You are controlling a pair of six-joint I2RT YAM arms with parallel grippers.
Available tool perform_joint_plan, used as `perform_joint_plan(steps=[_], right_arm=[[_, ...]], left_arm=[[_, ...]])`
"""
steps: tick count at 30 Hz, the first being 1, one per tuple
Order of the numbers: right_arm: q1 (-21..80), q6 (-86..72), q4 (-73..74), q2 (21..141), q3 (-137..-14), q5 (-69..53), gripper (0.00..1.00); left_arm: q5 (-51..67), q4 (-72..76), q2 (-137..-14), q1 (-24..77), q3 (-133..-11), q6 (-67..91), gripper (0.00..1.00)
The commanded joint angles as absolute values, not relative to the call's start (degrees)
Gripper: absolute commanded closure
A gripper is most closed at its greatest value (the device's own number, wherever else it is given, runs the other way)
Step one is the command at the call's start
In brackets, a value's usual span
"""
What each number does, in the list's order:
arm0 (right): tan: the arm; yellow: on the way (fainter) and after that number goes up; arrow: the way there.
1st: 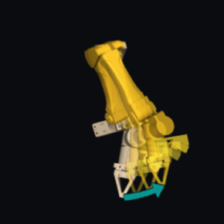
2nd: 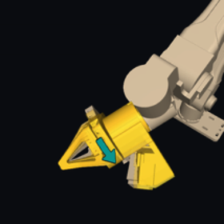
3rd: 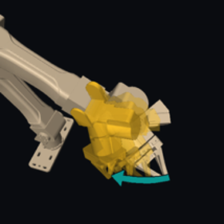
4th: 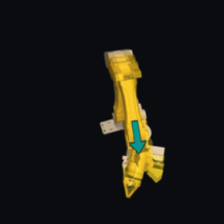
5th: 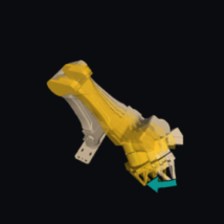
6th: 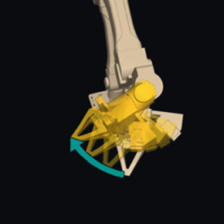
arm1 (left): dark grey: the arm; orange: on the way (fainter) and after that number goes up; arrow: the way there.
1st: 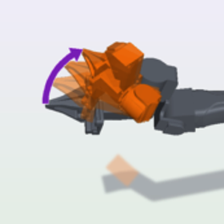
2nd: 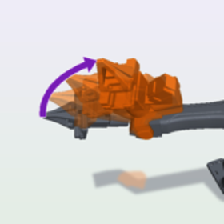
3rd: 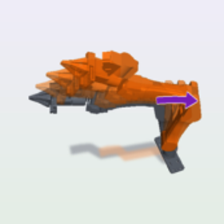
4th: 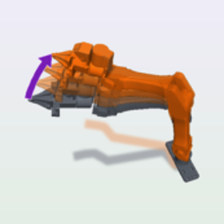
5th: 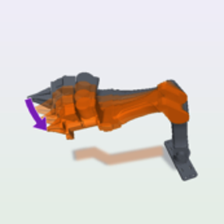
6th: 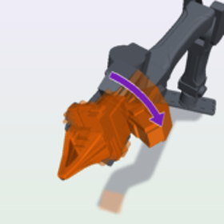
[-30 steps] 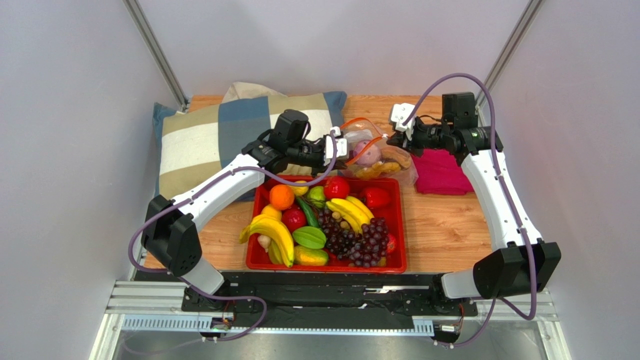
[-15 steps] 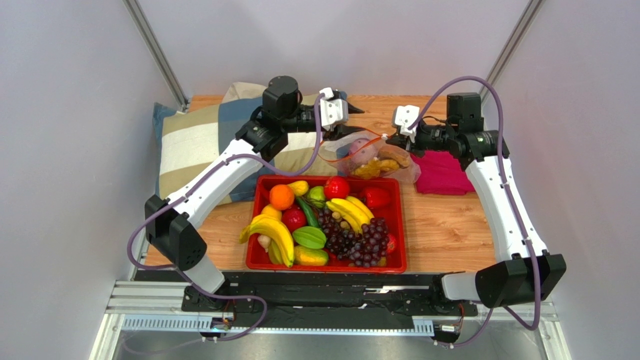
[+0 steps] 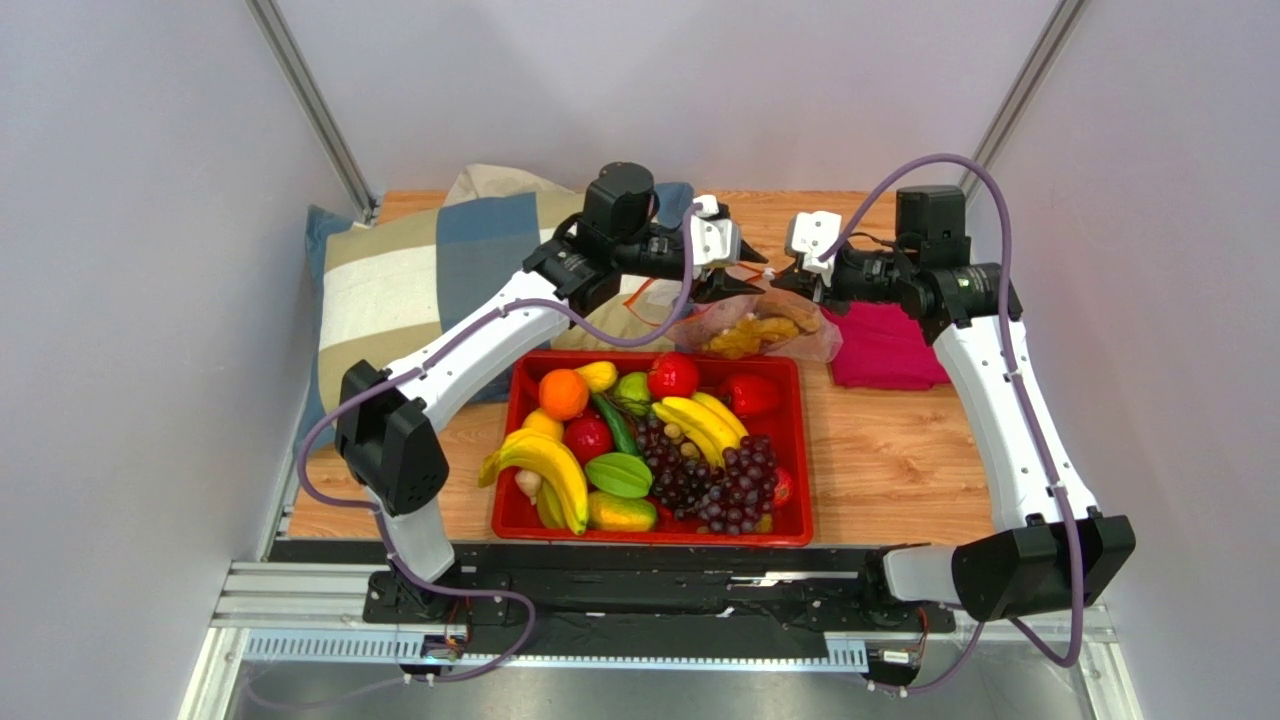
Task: Place the food in the zip-top bag and seal the zipper
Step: Zip the zipper food storage bag at the center of the board.
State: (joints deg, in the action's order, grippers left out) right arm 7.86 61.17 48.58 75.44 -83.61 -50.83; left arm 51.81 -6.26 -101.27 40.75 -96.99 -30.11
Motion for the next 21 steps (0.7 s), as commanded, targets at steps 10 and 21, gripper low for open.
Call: perform_joint_plan(steps=[10, 21], right_arm=[[8.8, 61.3, 44.9, 73.2, -83.9, -53.9, 1.00], [8.7, 60.5, 44.3, 72.0, -83.0, -52.8, 1.00]], left_arm=[[52.6, -4.5, -102.7, 41.6, -100.9, -28.3, 0.73], [52.1, -10.5, -103.1, 40.1, -99.3, -30.8, 1.00]])
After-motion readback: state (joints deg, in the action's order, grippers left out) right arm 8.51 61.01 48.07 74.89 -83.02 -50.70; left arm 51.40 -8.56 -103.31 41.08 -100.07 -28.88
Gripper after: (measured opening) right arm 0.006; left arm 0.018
